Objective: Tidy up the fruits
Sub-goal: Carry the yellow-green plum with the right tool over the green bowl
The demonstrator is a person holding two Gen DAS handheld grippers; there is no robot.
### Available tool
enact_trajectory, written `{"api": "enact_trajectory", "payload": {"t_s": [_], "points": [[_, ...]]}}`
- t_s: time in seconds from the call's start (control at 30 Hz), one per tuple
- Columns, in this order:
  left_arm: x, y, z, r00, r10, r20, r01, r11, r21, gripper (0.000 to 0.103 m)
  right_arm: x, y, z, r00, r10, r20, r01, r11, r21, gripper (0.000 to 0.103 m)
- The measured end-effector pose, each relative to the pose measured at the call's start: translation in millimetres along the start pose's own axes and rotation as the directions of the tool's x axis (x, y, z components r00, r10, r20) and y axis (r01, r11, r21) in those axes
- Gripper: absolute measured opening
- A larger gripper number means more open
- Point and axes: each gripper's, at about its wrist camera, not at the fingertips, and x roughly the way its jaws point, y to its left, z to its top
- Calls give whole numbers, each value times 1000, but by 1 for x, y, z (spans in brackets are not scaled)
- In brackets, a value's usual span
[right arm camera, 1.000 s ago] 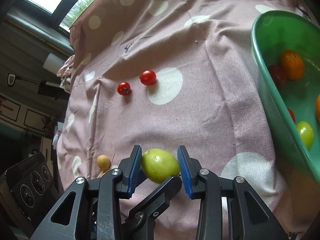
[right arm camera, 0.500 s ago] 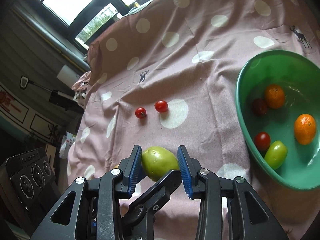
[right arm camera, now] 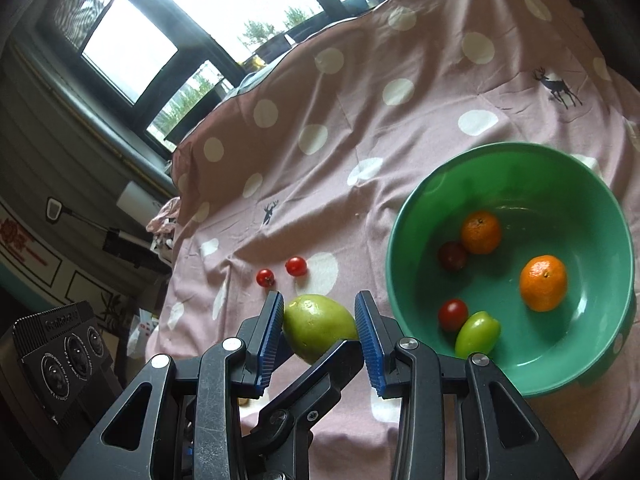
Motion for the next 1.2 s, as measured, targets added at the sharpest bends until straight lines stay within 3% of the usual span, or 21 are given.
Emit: {"api": "enact_trajectory", "payload": {"t_s": [0.5,1.2], "points": [[37,-43,9,994,-102,-49,105,992,71,43,-36,-47,10,992,-84,91,76,994,84,40],[80,-54,1,972,-178,-154,184,983,25,40,-29,-88,12,979,-201,22,195,968,156,40]]}}
